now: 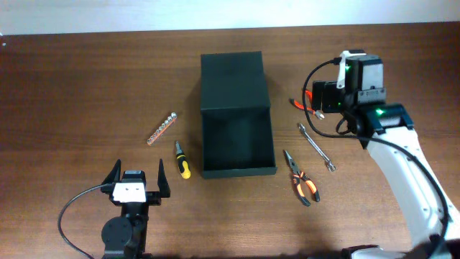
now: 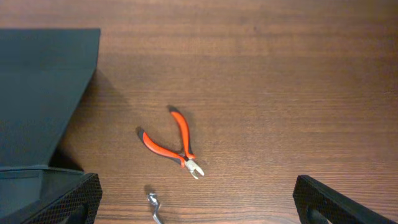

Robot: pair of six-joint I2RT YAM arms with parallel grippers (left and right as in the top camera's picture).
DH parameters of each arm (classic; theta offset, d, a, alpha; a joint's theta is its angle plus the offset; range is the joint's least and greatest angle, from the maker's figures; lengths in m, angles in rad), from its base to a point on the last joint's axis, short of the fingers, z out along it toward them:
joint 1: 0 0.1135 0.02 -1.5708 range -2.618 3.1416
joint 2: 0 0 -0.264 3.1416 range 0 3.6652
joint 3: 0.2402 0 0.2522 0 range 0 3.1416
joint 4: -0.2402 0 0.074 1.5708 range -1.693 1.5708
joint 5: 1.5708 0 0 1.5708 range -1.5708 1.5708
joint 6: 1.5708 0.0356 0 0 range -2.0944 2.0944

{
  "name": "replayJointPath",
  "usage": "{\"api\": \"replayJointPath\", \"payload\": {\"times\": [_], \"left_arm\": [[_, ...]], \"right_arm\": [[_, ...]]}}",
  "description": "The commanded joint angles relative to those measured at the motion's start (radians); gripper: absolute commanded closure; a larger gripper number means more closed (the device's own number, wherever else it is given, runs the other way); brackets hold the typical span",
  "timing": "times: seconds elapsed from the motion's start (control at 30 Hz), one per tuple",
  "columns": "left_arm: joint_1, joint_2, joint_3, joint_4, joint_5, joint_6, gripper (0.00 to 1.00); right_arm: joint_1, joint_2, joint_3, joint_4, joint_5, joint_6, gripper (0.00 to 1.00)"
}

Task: Pack container
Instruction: 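Lower the right gripper over the red-handled cutters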

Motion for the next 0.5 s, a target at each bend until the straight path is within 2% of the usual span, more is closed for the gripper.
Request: {"api": "replayJointPath", "payload": {"times": [0.0,0.47], "left_arm": [[-0.003,-0.007,-0.005,0.000,0.008,-0.002,0.01],[-0.003,-0.007,-0.005,0.000,0.008,-0.002,0.01]], "right_arm": [[0.000,0.035,0.026,0.015,-0.030,0.006,0.01],[-0.073,0.118,0.063,0.069,-0.081,0.033,0.01]]}}
